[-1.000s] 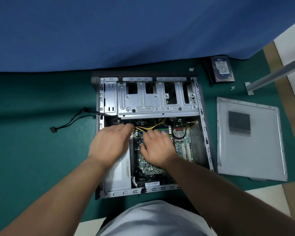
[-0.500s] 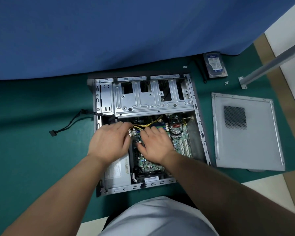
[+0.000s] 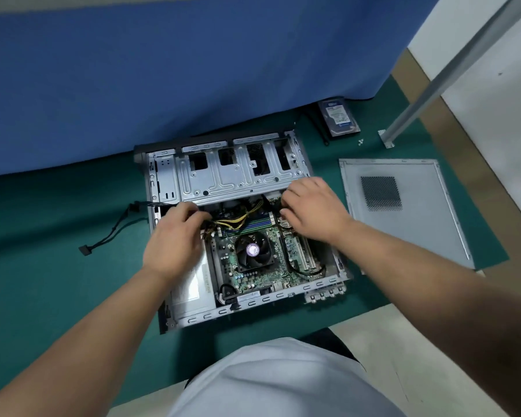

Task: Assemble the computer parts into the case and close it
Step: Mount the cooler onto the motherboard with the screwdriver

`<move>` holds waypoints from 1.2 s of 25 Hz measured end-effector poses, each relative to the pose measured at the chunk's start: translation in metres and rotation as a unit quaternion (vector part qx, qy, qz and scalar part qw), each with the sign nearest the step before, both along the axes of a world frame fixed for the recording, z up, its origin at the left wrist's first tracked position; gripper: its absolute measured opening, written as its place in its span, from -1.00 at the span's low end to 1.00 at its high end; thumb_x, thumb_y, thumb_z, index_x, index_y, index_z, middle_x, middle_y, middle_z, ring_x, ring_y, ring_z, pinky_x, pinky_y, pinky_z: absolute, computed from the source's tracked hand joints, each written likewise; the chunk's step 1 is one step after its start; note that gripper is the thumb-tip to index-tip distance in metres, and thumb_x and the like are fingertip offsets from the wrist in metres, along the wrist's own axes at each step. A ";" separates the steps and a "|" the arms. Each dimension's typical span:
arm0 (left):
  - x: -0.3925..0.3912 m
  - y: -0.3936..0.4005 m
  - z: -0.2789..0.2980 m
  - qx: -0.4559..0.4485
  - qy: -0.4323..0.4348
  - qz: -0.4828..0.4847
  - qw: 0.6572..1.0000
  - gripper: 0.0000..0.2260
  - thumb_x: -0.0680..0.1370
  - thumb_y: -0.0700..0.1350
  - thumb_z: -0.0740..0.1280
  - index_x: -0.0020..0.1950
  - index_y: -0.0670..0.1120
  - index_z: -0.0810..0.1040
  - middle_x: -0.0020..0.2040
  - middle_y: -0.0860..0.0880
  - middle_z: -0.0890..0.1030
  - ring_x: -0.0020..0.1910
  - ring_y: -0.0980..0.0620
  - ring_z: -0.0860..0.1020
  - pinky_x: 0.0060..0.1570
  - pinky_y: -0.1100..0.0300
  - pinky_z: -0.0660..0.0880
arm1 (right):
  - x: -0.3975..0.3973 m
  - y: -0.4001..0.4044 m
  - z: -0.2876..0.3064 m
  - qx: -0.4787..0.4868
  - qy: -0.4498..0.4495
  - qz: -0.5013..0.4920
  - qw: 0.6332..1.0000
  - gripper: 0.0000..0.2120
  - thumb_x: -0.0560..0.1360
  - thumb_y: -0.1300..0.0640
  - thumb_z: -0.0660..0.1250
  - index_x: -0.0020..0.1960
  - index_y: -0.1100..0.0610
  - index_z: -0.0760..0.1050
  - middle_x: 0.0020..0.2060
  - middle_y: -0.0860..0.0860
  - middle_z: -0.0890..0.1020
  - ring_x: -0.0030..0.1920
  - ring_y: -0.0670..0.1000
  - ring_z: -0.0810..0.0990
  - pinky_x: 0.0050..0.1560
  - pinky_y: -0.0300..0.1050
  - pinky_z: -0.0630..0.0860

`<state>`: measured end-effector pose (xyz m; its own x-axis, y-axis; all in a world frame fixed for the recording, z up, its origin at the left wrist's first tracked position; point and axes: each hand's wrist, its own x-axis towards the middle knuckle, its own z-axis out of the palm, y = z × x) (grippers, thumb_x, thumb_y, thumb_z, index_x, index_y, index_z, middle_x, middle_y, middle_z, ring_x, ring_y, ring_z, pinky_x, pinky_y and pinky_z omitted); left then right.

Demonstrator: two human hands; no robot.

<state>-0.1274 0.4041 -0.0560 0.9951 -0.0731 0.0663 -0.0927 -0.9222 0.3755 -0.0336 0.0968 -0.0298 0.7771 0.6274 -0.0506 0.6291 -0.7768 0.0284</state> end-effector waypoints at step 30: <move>0.034 -0.133 -0.066 0.182 0.308 -0.118 0.926 -0.23 0.40 0.43 0.39 0.29 -0.01 0.08 0.24 -0.05 0.23 0.27 -0.08 0.29 0.22 -0.05 0.28 | 0.007 -0.014 -0.022 0.036 -0.006 -0.092 0.995 -0.30 0.55 -0.04 0.30 0.61 0.15 0.19 0.60 0.07 0.22 0.61 0.12 0.10 0.62 0.11 0.03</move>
